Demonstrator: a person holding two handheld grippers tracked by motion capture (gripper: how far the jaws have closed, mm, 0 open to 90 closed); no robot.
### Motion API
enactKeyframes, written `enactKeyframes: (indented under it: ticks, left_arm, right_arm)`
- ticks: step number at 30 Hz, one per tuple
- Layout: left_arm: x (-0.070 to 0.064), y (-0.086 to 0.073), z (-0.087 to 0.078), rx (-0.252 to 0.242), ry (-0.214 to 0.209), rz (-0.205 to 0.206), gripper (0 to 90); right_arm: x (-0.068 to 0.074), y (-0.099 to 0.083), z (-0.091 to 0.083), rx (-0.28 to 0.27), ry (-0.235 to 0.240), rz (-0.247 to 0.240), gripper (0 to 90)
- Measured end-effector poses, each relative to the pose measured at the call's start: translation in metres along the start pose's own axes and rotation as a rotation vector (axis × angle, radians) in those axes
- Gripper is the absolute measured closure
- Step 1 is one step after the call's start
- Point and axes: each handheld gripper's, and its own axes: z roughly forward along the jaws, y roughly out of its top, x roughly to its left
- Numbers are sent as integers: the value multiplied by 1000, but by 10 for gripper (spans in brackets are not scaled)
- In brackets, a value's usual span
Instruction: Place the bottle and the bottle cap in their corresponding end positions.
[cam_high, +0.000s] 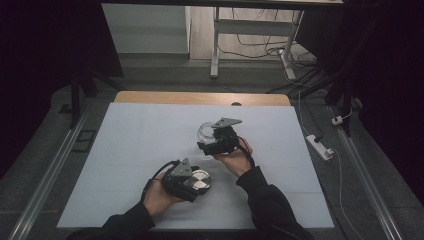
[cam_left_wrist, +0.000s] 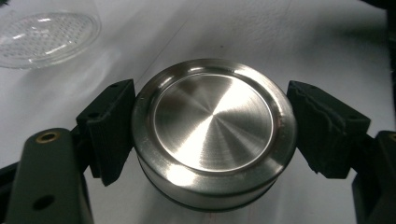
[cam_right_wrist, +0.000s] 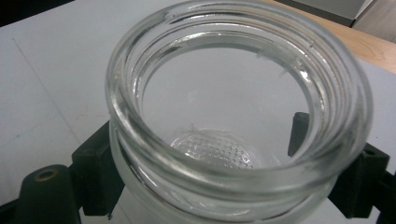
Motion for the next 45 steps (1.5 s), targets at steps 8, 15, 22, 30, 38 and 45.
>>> enactKeyframes:
  ticks: [8, 15, 22, 30, 38, 45]
  left_arm:
    - [4, -3, 15, 39, 10, -3, 204]
    - [4, -3, 22, 59, 32, 2, 204]
    - [6, -5, 25, 81, 48, 1, 204]
    - [7, -6, 26, 79, 53, 1, 202]
    - [6, -6, 27, 96, 65, 15, 199]
    - [8, -7, 26, 96, 51, 4, 152]
  right_arm:
    - [-5, 0, 10, 3, -15, 0, 153]
    - [-7, 0, 22, 14, -23, -3, 153]
    - [-6, -1, 32, 28, -24, -13, 153]
    - [-6, -4, 41, 55, -35, -19, 153]
    - [-3, -6, 43, 58, -42, -34, 150]
    - [-3, -6, 43, 56, -42, -25, 142]
